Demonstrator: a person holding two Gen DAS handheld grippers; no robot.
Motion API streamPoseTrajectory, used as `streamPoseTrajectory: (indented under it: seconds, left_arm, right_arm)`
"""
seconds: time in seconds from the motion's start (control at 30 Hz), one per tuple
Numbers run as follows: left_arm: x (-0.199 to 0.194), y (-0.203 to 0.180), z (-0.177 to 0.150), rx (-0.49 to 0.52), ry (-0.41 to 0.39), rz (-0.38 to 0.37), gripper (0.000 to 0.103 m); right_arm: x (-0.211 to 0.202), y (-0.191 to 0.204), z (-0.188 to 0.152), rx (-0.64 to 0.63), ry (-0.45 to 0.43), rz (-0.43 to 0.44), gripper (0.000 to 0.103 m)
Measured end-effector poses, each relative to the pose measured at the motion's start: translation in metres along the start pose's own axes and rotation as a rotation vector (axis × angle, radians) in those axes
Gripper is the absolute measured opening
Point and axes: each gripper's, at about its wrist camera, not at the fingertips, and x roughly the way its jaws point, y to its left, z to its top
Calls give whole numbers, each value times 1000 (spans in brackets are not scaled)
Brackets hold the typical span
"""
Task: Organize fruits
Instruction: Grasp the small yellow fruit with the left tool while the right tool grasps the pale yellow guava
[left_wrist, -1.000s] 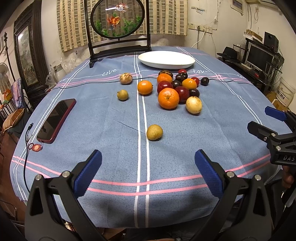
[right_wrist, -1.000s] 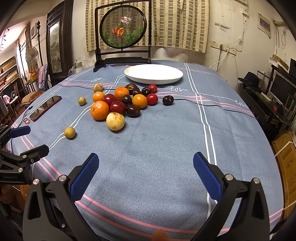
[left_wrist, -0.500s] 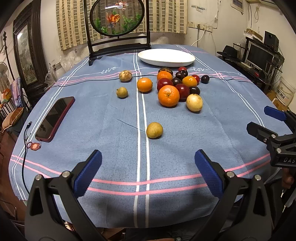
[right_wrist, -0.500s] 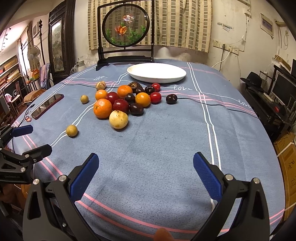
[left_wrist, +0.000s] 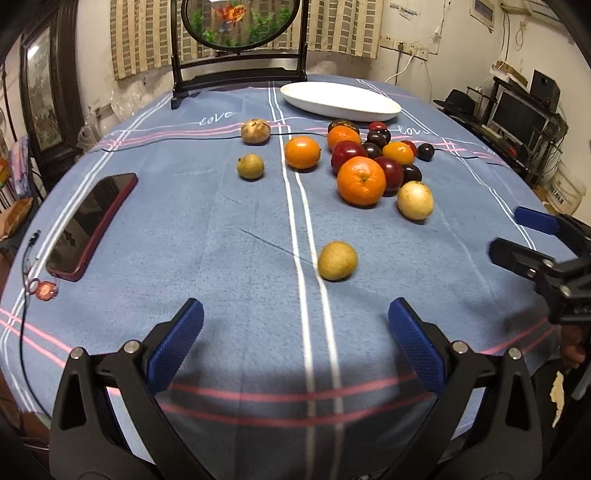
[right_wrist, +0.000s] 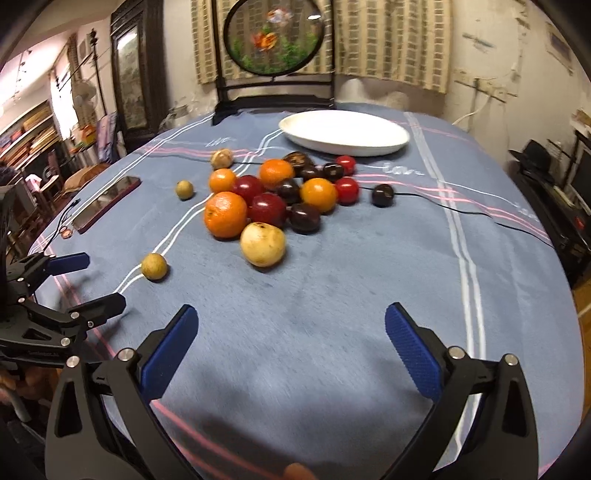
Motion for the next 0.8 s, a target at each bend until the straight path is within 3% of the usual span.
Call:
streamPoseTrajectory:
  seconds: [0.13,0.2,0.3,0.4,0.5,0.63,0.8]
  left_arm:
    - [6,6,5,8,-6,-43,98]
    - [12,7,8,7,8,-77,77]
    - [25,8,14,4,42,-134,72]
    - [31,2,20,28,38,-163,65]
    - [35,-2,25,44,43,-197,55]
    - [44,-6,32,64,60,-206,49]
    - [46,-10,34,90,75,-200,43]
  right_arm:
    - [30,4,19,-34,62,13,77]
    - [43,6,26,-47,92,35,74]
    - [55,10,32,-73,119,52,70]
    - [65,11,39,-78,139,88,57]
    - [73,12,43,-80,151,94,54]
    - [78,10,44,-81,159,116,45]
    - [79,3,44,-60,155,139,41]
